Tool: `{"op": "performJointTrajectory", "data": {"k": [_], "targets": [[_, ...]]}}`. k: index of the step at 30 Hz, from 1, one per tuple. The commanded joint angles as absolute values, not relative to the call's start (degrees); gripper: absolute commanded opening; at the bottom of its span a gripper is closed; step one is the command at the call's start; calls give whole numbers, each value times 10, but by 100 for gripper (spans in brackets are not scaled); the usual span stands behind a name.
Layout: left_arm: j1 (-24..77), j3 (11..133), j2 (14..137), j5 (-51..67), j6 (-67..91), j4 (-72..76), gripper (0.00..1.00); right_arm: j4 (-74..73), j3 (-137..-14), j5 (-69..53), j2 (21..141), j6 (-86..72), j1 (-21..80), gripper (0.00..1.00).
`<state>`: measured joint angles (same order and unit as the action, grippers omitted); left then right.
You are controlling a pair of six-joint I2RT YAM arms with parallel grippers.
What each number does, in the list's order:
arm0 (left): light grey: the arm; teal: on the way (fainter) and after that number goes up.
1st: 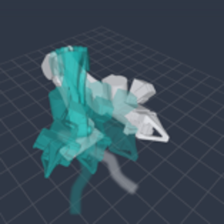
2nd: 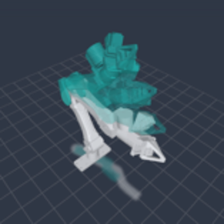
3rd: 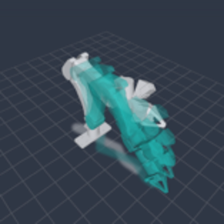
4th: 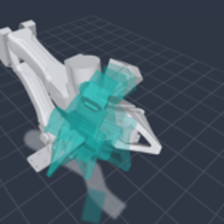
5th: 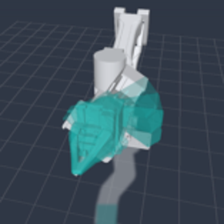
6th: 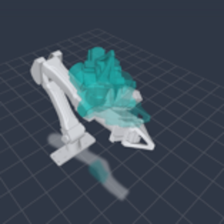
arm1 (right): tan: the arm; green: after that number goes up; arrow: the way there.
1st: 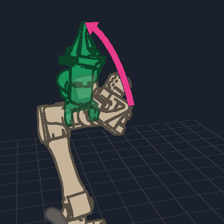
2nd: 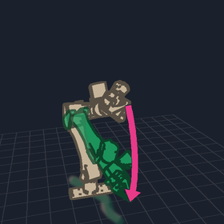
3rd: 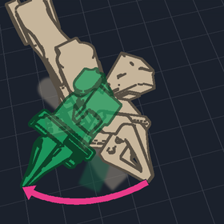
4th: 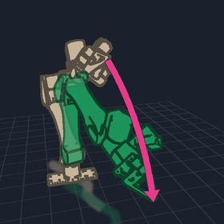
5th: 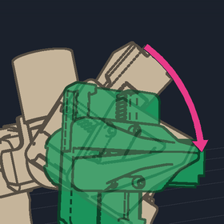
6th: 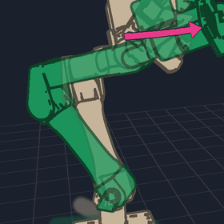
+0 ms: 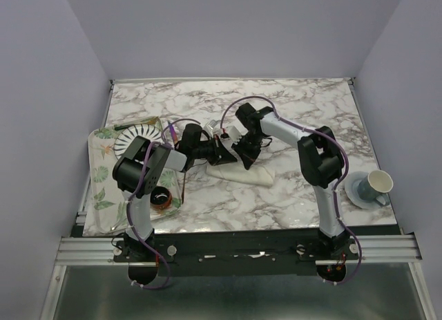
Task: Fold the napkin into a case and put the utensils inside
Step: Stuff the top corner of the smaller-rectangle-folded napkin into the folded napkin.
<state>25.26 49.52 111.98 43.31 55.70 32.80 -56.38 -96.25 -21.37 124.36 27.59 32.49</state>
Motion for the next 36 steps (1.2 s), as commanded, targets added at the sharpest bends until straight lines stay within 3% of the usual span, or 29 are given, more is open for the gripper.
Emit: {"op": "performJointTrajectory", "data": {"k": [1,7,16,20,23,36], "targets": [[257,467,1107,440,607,434,0,-504,-938,-135,1252,342,324,1],[264,458,1099,444,609,426,0,-496,-953,-127,1256,371,325,1],[263,497,1161,361,571,249,0,-465,-954,-123,1228,391,327,1],[253,494,1181,350,577,235,0,-463,-983,-79,1188,343,327,21],[253,499,1184,351,570,233,0,-475,-984,-66,1144,317,326,30],[252,505,1179,355,548,219,0,-464,-847,-24,1093,278,330,14]]}}
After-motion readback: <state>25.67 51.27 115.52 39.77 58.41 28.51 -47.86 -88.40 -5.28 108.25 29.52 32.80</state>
